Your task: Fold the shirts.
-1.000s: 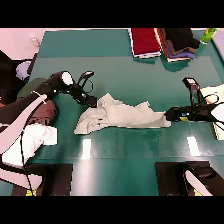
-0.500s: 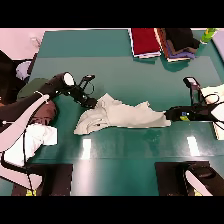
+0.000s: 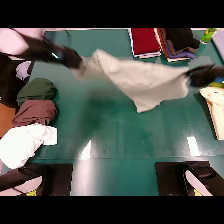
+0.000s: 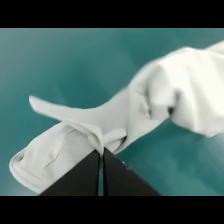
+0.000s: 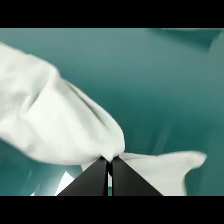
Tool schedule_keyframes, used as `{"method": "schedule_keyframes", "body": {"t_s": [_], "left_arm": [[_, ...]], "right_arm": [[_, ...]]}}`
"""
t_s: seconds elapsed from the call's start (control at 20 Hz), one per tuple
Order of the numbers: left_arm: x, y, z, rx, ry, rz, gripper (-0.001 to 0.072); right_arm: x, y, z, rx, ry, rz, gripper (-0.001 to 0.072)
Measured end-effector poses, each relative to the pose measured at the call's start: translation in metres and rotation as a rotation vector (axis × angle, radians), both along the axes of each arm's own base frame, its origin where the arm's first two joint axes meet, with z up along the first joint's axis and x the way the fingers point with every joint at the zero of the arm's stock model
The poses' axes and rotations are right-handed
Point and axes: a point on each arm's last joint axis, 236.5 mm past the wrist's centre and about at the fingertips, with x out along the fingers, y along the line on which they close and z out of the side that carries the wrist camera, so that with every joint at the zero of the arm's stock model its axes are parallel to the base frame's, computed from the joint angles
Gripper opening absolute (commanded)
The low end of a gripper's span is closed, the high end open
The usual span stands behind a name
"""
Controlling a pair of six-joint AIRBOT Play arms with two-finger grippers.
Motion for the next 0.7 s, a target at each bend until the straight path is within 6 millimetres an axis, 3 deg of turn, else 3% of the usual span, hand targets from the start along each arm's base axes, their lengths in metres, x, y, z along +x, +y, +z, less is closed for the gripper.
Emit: {"method": "schedule_keyframes", "body": {"t_s": [0.1, 0.25, 0.5, 0.6, 0.7], "left_arm": [[-0.036, 0.017, 0.083, -0.051, -0.190, 0.011, 0.0029], [-0.096, 0.042, 0.168, -0.112, -0.400, 0.025, 0.0029], [-0.168, 0.070, 0.248, -0.197, -0.628, 0.039, 0.0029], [-0.183, 0.076, 0.269, -0.228, -0.697, 0.047, 0.0028], [-0.189, 0.080, 0.282, -0.250, -0.739, 0.053, 0.0029]], "right_arm": [[-0.009, -0.008, 0.052, -0.034, -0.100, -0.014, 0.0017], [-0.027, -0.021, 0.116, -0.083, -0.208, -0.040, 0.0018], [-0.043, -0.029, 0.186, -0.109, -0.330, -0.062, 0.0017], [-0.042, -0.029, 0.195, -0.111, -0.343, -0.063, 0.0017], [-0.034, -0.029, 0.187, -0.116, -0.315, -0.060, 0.0017]]}}
